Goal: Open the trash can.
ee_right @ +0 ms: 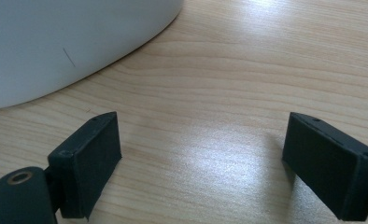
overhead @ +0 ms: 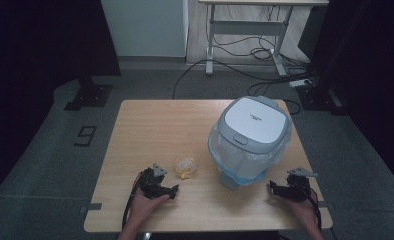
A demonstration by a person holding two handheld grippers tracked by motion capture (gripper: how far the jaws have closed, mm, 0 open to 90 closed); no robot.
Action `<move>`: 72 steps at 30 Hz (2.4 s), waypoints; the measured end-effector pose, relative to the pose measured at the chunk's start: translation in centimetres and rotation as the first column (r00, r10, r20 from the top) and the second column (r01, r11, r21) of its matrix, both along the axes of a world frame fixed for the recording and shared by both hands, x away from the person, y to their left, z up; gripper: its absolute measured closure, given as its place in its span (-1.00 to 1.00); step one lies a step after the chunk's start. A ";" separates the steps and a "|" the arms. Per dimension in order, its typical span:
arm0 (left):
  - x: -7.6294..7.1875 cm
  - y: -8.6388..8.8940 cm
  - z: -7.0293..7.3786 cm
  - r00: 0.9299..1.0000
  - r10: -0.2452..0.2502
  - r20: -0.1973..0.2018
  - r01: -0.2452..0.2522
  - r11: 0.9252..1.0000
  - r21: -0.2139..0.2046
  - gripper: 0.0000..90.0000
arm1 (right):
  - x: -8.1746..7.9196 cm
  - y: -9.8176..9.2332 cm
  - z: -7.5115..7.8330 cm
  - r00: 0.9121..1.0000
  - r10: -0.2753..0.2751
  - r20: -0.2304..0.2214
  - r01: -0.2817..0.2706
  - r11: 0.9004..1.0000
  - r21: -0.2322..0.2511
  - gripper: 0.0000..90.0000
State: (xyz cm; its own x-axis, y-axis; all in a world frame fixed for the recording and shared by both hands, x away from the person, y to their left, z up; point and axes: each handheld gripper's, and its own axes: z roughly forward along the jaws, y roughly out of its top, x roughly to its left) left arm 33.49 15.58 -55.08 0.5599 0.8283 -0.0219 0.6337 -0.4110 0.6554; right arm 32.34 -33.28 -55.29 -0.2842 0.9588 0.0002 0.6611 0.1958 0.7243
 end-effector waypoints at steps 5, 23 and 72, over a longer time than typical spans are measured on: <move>-0.2 0.1 0.0 1.000 0.001 0.006 -0.001 1.000 -0.003 -0.92 | -0.1 -0.1 0.0 1.000 -0.006 0.004 0.006 1.000 0.003 -0.71; -0.3 0.3 0.0 1.000 -0.002 0.009 0.002 1.000 -0.005 -0.92 | -0.5 -0.7 0.2 0.999 -0.006 0.035 0.006 1.000 0.002 -0.26; -0.3 0.3 0.0 1.000 -0.003 0.010 0.003 1.000 -0.005 -0.91 | -5.1 -1.6 10.2 0.940 0.139 0.312 -0.203 0.962 0.183 0.98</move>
